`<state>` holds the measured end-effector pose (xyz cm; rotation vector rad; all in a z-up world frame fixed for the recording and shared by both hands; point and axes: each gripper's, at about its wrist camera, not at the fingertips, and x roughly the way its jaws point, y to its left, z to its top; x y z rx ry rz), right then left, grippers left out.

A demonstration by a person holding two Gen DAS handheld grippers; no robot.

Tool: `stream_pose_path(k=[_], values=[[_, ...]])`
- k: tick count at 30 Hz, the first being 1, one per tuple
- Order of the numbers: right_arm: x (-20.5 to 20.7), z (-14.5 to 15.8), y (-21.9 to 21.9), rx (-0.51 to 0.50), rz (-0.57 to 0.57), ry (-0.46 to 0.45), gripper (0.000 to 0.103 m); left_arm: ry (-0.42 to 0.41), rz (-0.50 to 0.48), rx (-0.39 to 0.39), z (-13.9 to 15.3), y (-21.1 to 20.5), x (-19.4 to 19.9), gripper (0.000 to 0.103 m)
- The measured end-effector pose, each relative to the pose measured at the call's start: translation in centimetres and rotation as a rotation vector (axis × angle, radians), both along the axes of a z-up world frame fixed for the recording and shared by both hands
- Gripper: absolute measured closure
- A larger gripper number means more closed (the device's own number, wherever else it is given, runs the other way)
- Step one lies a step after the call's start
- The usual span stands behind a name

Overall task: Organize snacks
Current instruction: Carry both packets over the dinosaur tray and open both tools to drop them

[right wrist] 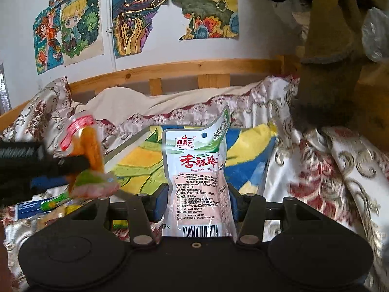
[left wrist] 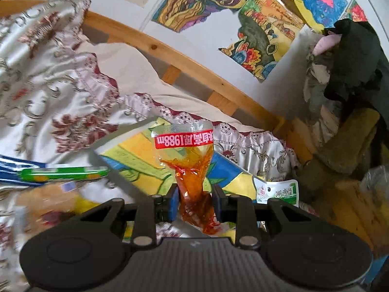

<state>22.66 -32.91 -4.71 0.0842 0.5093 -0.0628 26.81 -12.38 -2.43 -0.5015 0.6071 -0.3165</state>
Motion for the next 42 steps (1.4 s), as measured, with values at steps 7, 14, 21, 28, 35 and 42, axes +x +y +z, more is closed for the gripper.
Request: stream_pose_path(k=[7,14,21,28,35,42], values=[[3.9,-1.0,-1.7,-0.026,-0.023,-0.015,0.052,0.069,-0.017,-0.012,-2.2,-3.3,5.1,0.072],[7.1,-3.5,-3.0,-0.052,-0.022,0.069,0.051,0.115,-0.038,0.059,-4.8,-5.4,7.5,0.072],[8.2,-5.0,-4.1,-0.039,-0.039,0.113,0.049,0.144,-0.070,0.103,-5.4,-6.8,8.9,0.071],[8.2,-5.2,-4.3,-0.033,-0.039,0.119,0.041,0.174,-0.086,0.164,-4.9,-7.2,9.3,0.057],[7.1,-4.1,-3.6,-0.049,-0.033,0.086,0.017,0.178,-0.055,0.206,-4.1,-6.4,9.0,0.017],[4.3,-2.5,-3.3,-0.075,-0.093,0.032,0.003,0.140,-0.008,0.182,-3.4,-4.4,7.6,0.006]])
